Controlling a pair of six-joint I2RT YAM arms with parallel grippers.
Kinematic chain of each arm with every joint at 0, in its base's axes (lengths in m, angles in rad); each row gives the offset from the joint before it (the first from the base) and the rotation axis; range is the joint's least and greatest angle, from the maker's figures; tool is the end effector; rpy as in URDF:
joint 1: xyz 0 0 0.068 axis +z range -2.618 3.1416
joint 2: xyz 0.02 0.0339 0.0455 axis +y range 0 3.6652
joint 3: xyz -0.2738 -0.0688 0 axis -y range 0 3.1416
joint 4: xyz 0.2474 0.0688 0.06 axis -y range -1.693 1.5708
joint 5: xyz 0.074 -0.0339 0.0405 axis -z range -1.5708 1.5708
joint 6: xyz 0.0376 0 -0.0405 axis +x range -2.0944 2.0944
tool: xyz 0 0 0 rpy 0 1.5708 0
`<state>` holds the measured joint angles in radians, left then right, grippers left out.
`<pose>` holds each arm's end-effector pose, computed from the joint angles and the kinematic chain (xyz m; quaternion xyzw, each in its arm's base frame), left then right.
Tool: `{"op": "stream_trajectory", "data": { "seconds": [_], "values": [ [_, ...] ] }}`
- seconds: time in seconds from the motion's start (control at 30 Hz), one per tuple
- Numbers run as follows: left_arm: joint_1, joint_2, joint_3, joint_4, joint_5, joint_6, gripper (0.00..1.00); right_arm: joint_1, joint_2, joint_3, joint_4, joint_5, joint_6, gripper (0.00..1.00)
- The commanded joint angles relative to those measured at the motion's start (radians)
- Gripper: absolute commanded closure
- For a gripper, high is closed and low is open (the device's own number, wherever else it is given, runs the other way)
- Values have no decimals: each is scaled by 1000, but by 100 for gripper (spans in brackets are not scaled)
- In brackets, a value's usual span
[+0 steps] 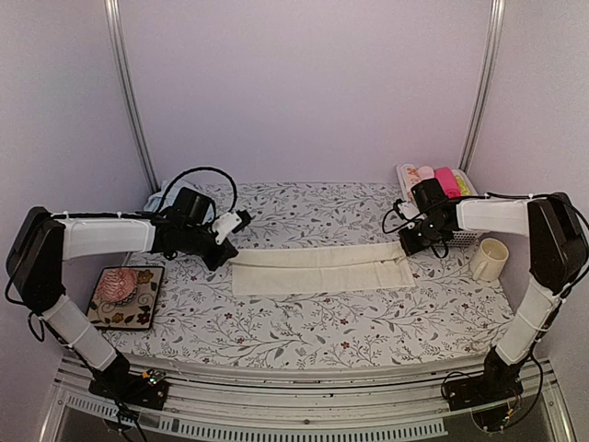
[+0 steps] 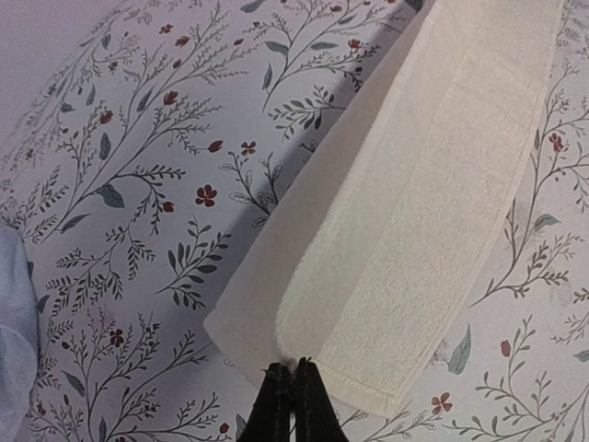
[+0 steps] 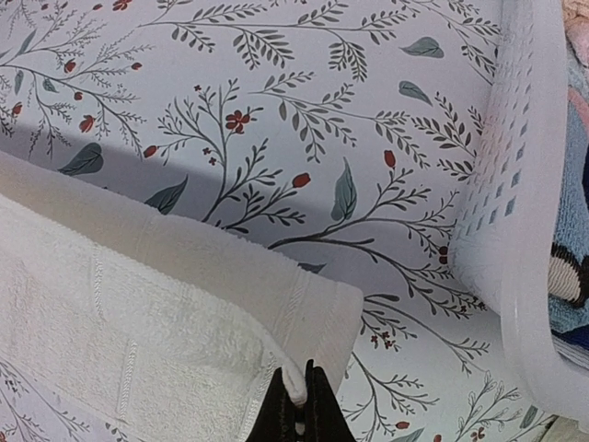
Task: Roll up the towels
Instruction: Fold the towel at the center of the board.
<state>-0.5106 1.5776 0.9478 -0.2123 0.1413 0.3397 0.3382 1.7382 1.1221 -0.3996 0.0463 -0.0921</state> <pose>0.2864 -0.1665 0.2071 0.4073 0.8387 -0.0961 0.3485 0.3411 0.1181 0.1947 -0.1991 0.9407 0.0115 0.2746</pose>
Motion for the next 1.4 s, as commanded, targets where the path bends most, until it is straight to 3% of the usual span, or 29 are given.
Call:
{"op": "stream_trajectory", "data": {
  "seconds": [0.0, 1.37],
  "values": [
    [-11, -22, -11, -35, -6, -4, 100, 2, -38, -10, -10, 0, 14, 98],
    [-40, -24, -45, -86, 18, -12, 100, 39, -62, -82, -40, -10, 26, 98]
  ]
}}
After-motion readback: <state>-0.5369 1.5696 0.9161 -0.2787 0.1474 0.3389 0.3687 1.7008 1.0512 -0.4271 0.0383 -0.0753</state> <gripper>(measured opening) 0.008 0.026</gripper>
